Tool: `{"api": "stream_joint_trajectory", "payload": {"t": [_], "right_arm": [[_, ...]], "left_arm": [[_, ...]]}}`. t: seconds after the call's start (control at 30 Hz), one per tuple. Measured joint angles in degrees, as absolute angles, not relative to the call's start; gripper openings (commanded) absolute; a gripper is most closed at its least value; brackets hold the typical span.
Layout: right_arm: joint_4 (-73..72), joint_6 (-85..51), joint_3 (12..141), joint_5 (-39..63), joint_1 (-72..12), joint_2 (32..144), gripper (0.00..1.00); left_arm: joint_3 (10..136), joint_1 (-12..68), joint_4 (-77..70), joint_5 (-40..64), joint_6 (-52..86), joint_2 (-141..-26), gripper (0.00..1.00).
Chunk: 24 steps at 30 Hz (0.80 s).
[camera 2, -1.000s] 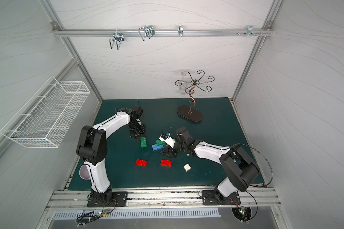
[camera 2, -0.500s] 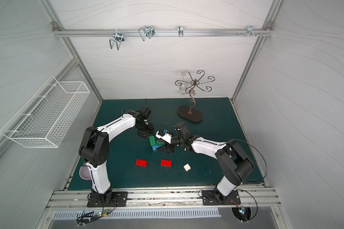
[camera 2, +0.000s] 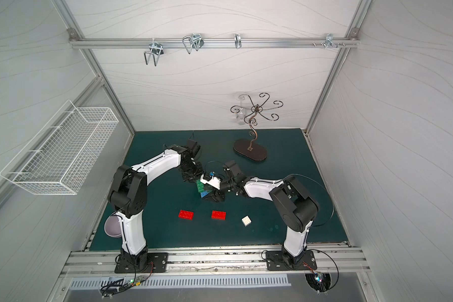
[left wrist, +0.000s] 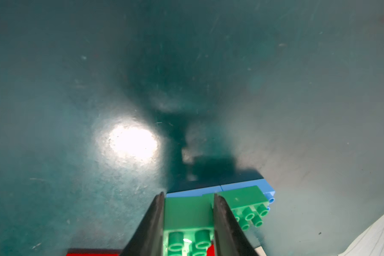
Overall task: Assemble a small pinwheel with lego
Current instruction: Assemble the lego brick with the lego brick.
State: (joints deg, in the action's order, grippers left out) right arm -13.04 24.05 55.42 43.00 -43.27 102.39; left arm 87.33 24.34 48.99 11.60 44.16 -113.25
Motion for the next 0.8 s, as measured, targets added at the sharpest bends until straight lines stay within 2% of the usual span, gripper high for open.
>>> {"api": "stream_joint_trajectory", "payload": {"t": [0.8], "right_arm": [[-15.8,20.6,57.7,49.2,-43.3,107.8,0.56]], "left_arm": [[87.5,25.1,49.2,11.6,44.1,-115.0,0.0]]}}
